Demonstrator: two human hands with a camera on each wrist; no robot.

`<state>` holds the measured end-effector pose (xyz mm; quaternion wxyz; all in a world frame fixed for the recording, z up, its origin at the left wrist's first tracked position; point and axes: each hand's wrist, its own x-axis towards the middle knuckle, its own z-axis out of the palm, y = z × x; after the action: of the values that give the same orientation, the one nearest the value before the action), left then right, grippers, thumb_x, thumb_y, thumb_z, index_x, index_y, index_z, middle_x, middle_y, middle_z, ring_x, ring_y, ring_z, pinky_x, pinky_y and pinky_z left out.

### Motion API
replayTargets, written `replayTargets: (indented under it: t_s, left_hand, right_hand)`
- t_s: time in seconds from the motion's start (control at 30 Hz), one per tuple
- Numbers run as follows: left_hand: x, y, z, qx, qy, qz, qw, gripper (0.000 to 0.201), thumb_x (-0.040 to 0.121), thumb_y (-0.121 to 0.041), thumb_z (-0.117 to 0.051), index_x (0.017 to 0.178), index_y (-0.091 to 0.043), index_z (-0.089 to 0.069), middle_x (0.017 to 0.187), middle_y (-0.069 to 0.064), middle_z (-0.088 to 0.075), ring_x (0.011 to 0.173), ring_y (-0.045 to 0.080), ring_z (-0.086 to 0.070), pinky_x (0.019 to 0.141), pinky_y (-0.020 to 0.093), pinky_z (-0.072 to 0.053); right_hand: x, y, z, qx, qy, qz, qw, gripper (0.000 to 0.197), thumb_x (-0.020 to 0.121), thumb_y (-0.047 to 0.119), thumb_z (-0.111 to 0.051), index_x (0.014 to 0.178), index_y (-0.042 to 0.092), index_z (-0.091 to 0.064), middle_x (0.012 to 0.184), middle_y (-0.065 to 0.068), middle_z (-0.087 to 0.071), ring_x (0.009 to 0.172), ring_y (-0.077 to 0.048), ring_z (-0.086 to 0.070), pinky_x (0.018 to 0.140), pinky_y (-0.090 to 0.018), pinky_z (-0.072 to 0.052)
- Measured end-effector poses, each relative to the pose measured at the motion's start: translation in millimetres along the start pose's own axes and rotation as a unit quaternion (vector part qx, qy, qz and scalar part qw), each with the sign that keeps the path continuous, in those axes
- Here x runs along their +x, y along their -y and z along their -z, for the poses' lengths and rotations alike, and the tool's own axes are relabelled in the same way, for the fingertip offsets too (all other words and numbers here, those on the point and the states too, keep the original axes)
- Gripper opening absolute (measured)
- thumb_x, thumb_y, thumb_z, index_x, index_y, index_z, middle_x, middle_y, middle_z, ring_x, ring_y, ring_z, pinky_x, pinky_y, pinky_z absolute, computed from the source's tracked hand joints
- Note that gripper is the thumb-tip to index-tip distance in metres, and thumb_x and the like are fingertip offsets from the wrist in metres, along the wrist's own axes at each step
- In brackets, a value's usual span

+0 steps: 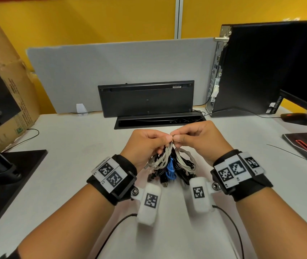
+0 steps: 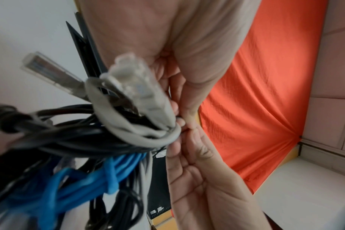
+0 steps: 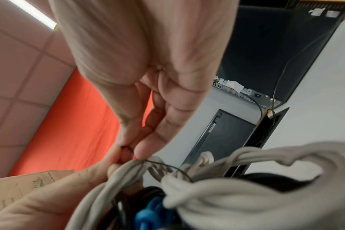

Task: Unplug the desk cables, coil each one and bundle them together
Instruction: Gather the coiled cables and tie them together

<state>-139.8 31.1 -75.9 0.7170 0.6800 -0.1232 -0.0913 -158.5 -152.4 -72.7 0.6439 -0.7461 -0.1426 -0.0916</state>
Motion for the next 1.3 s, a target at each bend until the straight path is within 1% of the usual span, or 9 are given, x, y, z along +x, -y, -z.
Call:
replayTargets:
  t_s: [0.13, 0.27, 0.4, 0.57, 0.77, 0.93, 1.1, 1.2, 1.3]
  left_hand:
    - [-1.3, 0.1, -1.2, 0.043, -0.024, -0.039, 0.998, 0.007, 0.083, -0.009, -0.073, 0.079, -0.004, -0.076, 0.068, 0.011, -0.065, 0.052, 0.013, -0.050, 0.055, 0.021, -0.047]
    - [-4.0, -0.8, -1.6, 0.074, -0.035, -0.067, 0.994, 0.006, 0.083, -0.010, -0.073, 0.082, -0.006, -0.077, 0.072, 0.019, -0.068, 0.053, 0.014, -0.051, 0.056, 0.022, -0.049]
    - [-5.8, -1.9, -2.6, 0.092, -0.036, -0.084, 0.992, 0.007, 0.084, -0.010, -0.072, 0.085, -0.004, -0.076, 0.082, 0.027, -0.069, 0.059, 0.023, -0.051, 0.060, 0.026, -0.049]
    - [-5.7, -2.6, -3.3, 0.112, -0.042, -0.092, 0.989, 0.007, 0.084, -0.010, -0.072, 0.084, -0.005, -0.076, 0.080, 0.029, -0.067, 0.059, 0.023, -0.050, 0.060, 0.027, -0.048]
    - [-6.5, -3.0, -4.0, 0.116, -0.043, -0.099, 0.987, 0.006, 0.084, -0.009, -0.072, 0.084, -0.005, -0.076, 0.079, 0.027, -0.069, 0.059, 0.023, -0.051, 0.060, 0.028, -0.049]
    - [-5.2, -4.5, -3.2, 0.135, -0.034, -0.107, 0.984, 0.006, 0.085, -0.009, -0.071, 0.087, -0.005, -0.076, 0.080, 0.024, -0.070, 0.059, 0.022, -0.052, 0.060, 0.028, -0.049]
    - [-5.1, -3.6, -3.3, 0.145, -0.034, -0.126, 0.981, 0.006, 0.086, -0.009, -0.070, 0.087, -0.006, -0.075, 0.077, 0.017, -0.071, 0.057, 0.013, -0.054, 0.058, 0.021, -0.050]
    - [-4.3, -2.5, -3.9, 0.166, -0.031, -0.145, 0.975, 0.006, 0.086, -0.008, -0.069, 0.083, -0.006, -0.074, 0.068, -0.001, -0.068, 0.055, 0.000, -0.055, 0.058, 0.014, -0.046]
    - [-2.8, -1.3, -3.7, 0.186, -0.026, -0.158, 0.969, 0.008, 0.087, -0.007, -0.068, 0.081, -0.009, -0.072, 0.065, -0.013, -0.064, 0.057, -0.002, -0.054, 0.060, 0.012, -0.044]
  right_hand:
    - [-2.2, 1.9, -4.5, 0.064, -0.019, -0.046, 0.997, 0.013, 0.078, -0.001, -0.075, 0.079, 0.011, -0.078, 0.076, -0.014, -0.074, 0.068, -0.022, -0.071, 0.068, -0.030, -0.059]
    - [-0.6, 7.1, -5.5, 0.086, -0.017, -0.091, 0.992, 0.009, 0.078, -0.003, -0.074, 0.075, 0.006, -0.076, 0.075, -0.018, -0.073, 0.069, -0.025, -0.071, 0.069, -0.032, -0.059]
    - [6.1, 10.8, -7.3, 0.004, -0.022, -0.114, 0.993, 0.009, 0.080, 0.002, -0.069, 0.071, 0.004, -0.071, 0.068, -0.012, -0.070, 0.065, -0.024, -0.069, 0.069, -0.036, -0.060]
    - [14.8, 19.7, -8.0, -0.159, 0.025, -0.147, 0.976, 0.019, 0.082, 0.014, -0.059, 0.072, -0.001, -0.067, 0.057, -0.003, -0.065, 0.053, -0.013, -0.063, 0.056, -0.026, -0.053]
    - [18.7, 33.5, -12.7, -0.121, 0.083, -0.218, 0.965, 0.022, 0.083, 0.006, -0.048, 0.064, 0.006, -0.060, 0.054, -0.006, -0.058, 0.050, -0.019, -0.054, 0.048, -0.027, -0.045]
    - [20.5, 33.1, -11.6, -0.092, 0.072, -0.198, 0.973, 0.022, 0.082, 0.003, -0.052, 0.062, 0.005, -0.063, 0.054, -0.005, -0.060, 0.049, -0.017, -0.055, 0.051, -0.026, -0.048]
    - [20.2, 26.8, -13.2, -0.091, 0.043, -0.181, 0.978, 0.027, 0.078, 0.007, -0.056, 0.053, 0.013, -0.064, 0.051, -0.002, -0.061, 0.046, -0.013, -0.053, 0.046, -0.022, -0.042]
    - [20.0, 23.8, -16.7, -0.071, 0.020, -0.192, 0.979, 0.031, 0.076, 0.009, -0.055, 0.046, 0.017, -0.061, 0.050, -0.001, -0.056, 0.047, -0.013, -0.045, 0.047, -0.022, -0.035]
    - [21.4, 25.3, -18.4, -0.042, -0.004, -0.218, 0.975, 0.033, 0.074, 0.010, -0.053, 0.042, 0.017, -0.059, 0.052, -0.002, -0.054, 0.046, -0.012, -0.040, 0.046, -0.022, -0.031]
